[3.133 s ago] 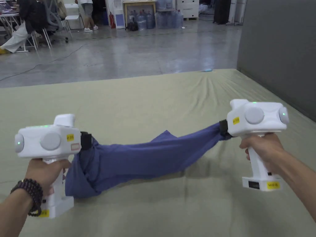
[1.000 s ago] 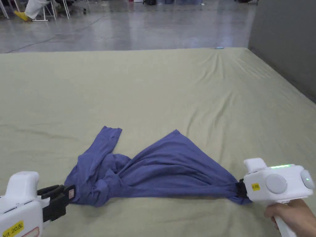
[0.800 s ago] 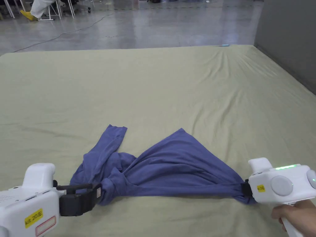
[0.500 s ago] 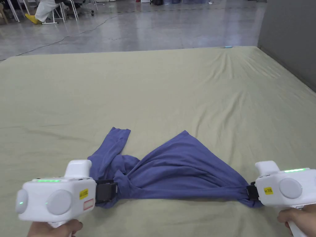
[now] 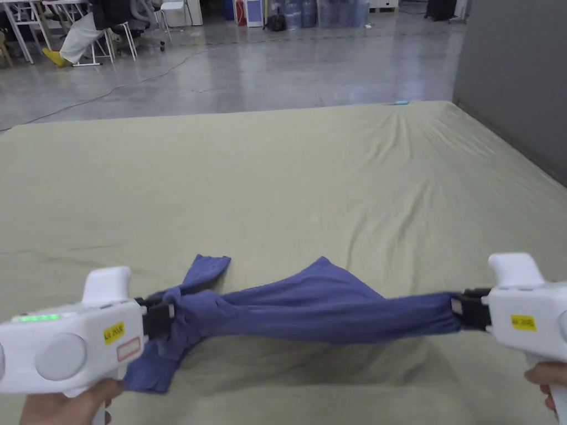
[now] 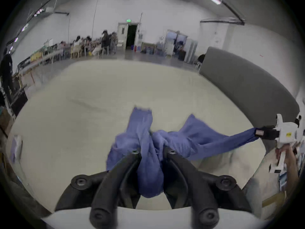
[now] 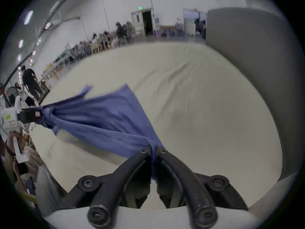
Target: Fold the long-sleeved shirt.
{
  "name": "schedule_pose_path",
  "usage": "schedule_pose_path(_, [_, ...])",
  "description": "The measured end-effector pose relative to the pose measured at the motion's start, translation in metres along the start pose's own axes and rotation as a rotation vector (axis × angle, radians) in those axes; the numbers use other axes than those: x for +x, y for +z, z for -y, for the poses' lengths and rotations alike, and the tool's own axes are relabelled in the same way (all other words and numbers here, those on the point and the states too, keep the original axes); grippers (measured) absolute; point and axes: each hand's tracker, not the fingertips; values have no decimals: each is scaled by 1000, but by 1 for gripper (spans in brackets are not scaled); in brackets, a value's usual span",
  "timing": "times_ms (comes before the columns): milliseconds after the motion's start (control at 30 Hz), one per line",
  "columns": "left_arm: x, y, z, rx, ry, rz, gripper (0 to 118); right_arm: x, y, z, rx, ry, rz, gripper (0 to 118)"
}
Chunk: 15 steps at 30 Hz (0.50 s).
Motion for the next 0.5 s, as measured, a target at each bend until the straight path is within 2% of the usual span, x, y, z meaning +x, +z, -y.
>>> schedule_pose_path(300, [23,83,-126,247,-54,53,12,-30,135,-143,431,0,-73,1])
schedule_pose_path(400, [27,94,-181,308,-94,75,12,-28,149,-195,505,5,-62,1])
schedule_pose_path(500, [44,88,-236,283,-147,50,12,-28,138,-251,520,27,-32,1])
